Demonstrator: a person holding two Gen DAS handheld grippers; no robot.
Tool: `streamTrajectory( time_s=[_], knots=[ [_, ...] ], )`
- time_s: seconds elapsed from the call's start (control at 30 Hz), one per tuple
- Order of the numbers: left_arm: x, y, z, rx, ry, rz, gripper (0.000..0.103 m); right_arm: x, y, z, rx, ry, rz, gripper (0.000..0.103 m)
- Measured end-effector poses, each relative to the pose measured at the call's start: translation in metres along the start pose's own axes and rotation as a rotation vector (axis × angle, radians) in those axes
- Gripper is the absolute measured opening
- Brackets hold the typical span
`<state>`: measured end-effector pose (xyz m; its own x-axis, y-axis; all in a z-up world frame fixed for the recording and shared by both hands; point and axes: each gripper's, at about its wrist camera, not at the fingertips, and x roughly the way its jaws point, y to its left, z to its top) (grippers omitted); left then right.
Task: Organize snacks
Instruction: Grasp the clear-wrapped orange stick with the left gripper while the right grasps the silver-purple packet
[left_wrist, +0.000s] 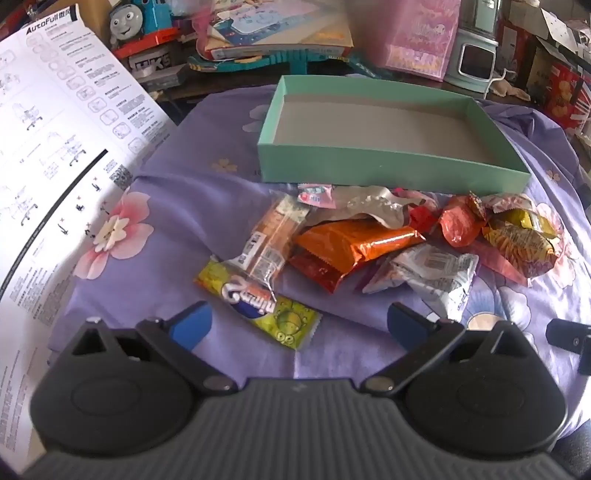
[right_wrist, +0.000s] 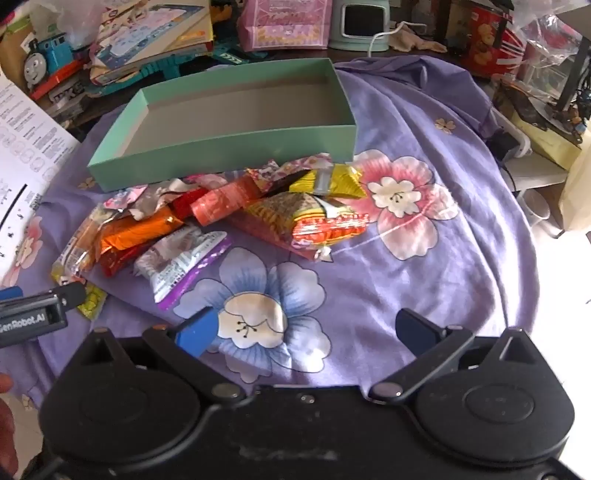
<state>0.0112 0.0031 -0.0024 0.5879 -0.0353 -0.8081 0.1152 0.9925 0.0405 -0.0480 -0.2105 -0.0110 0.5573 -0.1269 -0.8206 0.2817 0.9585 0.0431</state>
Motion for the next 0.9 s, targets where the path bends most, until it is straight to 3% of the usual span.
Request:
streamTrajectory(
  time_s=[0.43, 0.57, 0.63, 0.7, 0.9],
  knots=[
    [0.03, 0.031, 0.009, -0.014, 0.01, -0.003, 0.103, 0.022, 0.014, 0.02, -0.022, -0.016, 0.078, 0.103],
    [0.043, 0.045, 0.016, -0.015, 0.025, -0.007, 0.1, 0.031, 0.027, 0.03, -0.015, -0.03, 0.15, 0.103],
    [0.048, 0.05, 0.022, -0.002, 0.031, -0.006, 0.098, 0.035, 0.034, 0.033, -0.016, -0.027, 0.158, 0.103],
    [0.053, 0.053, 0.027, 0.015, 0.032, -0.005, 0.095, 0.039, 0.042, 0.038, -0.022, -0.038, 0.156, 0.094],
    [0.07, 0.057, 0.041, 0.08, 0.068, -0.033, 0.075, 0.063, 0.057, 0.047, 0.004, 0.029, 0.198, 0.086]
  ],
)
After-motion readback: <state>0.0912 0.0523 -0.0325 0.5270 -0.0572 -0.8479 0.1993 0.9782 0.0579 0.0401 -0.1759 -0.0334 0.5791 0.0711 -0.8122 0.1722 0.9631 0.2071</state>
